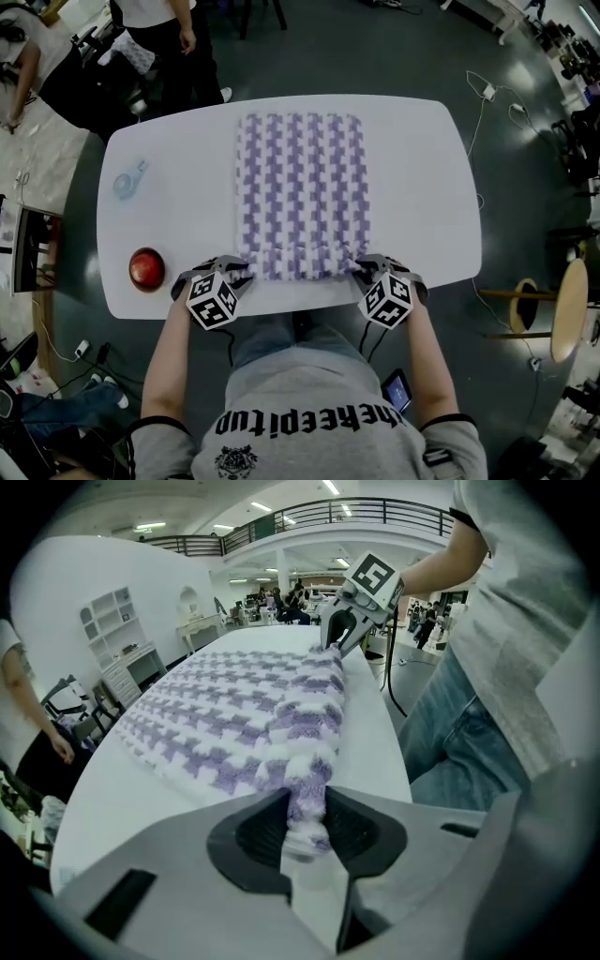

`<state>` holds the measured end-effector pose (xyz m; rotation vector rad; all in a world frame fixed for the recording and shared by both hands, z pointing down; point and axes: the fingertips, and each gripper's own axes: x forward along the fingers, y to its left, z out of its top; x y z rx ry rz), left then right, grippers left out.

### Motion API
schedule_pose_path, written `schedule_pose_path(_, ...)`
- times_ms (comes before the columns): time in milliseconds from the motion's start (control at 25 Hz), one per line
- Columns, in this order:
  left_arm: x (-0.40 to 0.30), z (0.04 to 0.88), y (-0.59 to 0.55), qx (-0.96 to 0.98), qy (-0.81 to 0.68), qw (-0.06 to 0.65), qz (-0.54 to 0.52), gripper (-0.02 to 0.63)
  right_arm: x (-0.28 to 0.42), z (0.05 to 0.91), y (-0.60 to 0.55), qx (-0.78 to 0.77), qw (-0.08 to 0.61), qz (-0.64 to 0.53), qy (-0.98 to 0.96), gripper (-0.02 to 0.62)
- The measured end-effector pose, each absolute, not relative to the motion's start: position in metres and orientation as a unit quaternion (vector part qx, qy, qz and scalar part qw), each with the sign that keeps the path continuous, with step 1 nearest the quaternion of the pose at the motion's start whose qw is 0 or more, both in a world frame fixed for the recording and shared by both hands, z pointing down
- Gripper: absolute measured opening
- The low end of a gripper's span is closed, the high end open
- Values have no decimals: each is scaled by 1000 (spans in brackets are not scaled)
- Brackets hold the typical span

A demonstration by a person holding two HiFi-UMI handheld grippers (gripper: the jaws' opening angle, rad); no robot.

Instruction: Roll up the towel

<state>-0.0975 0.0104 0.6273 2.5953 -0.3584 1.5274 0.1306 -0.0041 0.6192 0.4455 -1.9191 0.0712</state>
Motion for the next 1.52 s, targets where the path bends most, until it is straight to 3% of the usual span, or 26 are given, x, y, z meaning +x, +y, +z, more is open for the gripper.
schedule_pose_path(320, -97, 626, 42, 855, -100, 74, 504, 106, 131, 618, 29, 166, 542, 87, -819, 57)
schedule_pose_path(840, -97, 609, 1, 866, -125, 127, 467, 135, 137, 598, -13, 209, 493, 126, -835, 94)
schedule_pose_path(1520, -98, 618, -58, 861, -145, 109, 474, 135, 138, 593, -70, 282, 474, 104, -828, 104)
